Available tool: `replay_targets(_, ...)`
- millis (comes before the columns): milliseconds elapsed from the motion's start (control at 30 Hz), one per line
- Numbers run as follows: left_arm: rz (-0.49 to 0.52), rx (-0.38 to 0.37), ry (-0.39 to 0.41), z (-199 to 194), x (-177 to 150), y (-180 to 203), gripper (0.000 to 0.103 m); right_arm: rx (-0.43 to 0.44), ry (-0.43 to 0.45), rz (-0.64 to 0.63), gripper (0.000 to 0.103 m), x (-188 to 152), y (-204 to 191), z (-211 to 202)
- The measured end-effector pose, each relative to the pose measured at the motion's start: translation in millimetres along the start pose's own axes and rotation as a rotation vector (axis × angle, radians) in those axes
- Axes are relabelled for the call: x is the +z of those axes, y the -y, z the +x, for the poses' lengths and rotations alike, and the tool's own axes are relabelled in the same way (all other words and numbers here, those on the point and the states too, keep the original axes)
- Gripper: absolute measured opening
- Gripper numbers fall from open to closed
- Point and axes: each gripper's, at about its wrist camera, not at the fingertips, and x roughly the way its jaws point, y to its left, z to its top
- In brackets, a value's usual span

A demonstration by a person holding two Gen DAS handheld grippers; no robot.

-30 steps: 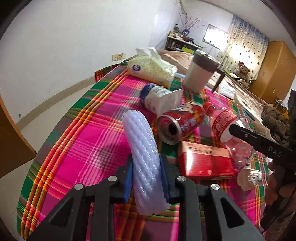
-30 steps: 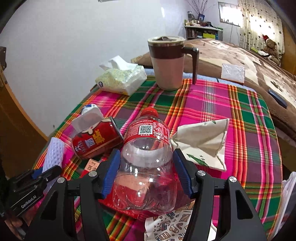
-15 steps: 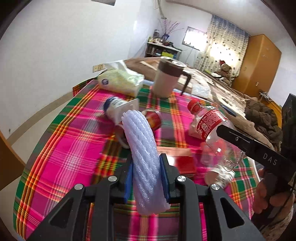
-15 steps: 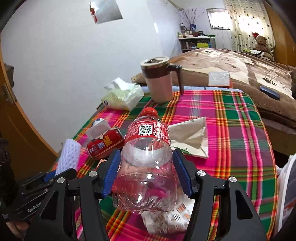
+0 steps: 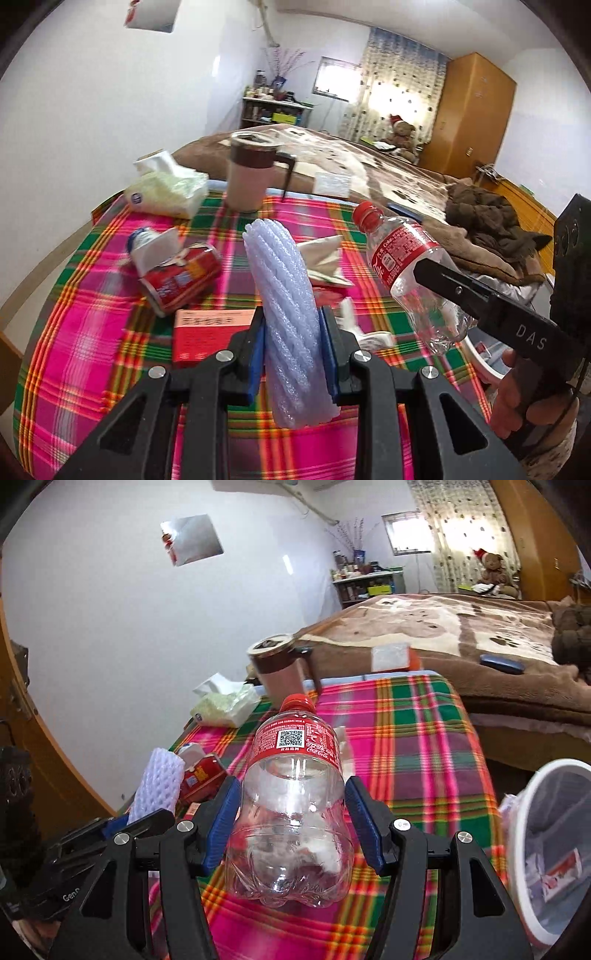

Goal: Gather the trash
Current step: 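Carry the foam sleeve with the left tool while the right tool carries the bottle over the bin, then open the left tool over the bin while the right tool releases the bottle into it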

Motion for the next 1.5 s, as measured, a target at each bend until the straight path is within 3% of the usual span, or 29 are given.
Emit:
replay_targets(433, 0.125, -0.105, 0.004, 13, 5, 82, 0.028, -0.152, 0.089, 0.053, 0.060, -4, 60, -54)
replay_targets(900, 0.260, -0.233, -0.031, 39, 8, 173, 0.028, -0.318, 0.131, 0.151, 0.060, -13, 123, -90)
replay_targets(1133, 0.321, -0.299, -0.054, 57, 5, 216, 0.028, -0.423, 0.108, 0.200, 0.060, -23, 155, -98)
replay_targets(1500, 0.387, -0.360, -0.144, 90, -9, 268, 0.028, -0.478, 0.023, 0.262, 0.060, -39, 193, -95)
